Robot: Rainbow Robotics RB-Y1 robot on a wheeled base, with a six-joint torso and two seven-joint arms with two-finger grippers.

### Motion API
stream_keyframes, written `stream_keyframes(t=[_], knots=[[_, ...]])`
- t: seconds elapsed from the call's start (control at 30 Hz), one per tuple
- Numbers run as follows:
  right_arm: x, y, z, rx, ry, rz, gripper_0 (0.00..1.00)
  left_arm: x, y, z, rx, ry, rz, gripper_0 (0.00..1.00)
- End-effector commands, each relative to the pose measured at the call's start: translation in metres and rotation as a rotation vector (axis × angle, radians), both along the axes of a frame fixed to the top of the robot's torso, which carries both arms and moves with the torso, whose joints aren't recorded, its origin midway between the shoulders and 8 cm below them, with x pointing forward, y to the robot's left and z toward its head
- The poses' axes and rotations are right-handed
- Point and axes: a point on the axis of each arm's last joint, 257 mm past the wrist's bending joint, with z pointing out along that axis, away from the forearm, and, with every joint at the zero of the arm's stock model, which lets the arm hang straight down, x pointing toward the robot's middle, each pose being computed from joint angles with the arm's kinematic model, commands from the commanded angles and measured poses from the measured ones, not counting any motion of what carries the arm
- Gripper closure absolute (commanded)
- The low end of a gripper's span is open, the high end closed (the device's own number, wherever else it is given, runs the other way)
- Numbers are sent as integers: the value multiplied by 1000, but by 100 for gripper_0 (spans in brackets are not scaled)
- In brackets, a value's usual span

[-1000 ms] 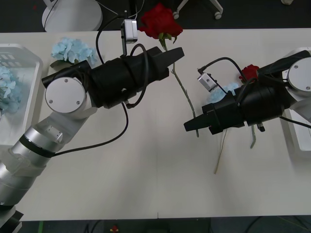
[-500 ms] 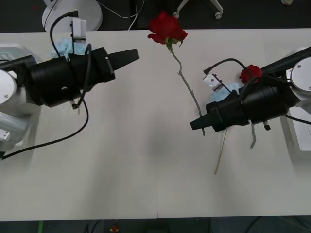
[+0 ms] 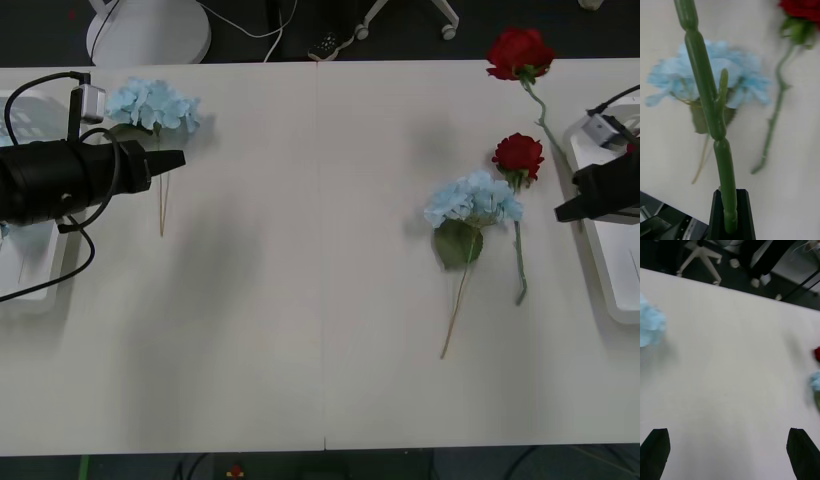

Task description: Put the red flowers into the right box and the blue flowers into the left box

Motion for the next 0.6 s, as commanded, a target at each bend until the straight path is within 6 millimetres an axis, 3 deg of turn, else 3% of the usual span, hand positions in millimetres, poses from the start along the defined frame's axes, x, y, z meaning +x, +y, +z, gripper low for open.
stream_keyframes(t=[0.03,0.2,0.3,0.47,0.6], knots=[[4,-93,47,-164,-40,-115,100,45,29,28,99,-24,99,10],[-24,-196,48,-339,29,-271,100,83,54,12,263,13,193,10],[-39,-238,41,-427,63,-328,100,97,67,5,330,39,235,10],[-51,-285,13,-575,93,-376,100,111,83,-11,413,88,292,11],[-57,-294,-24,-627,124,-378,100,120,75,-28,449,109,308,11]])
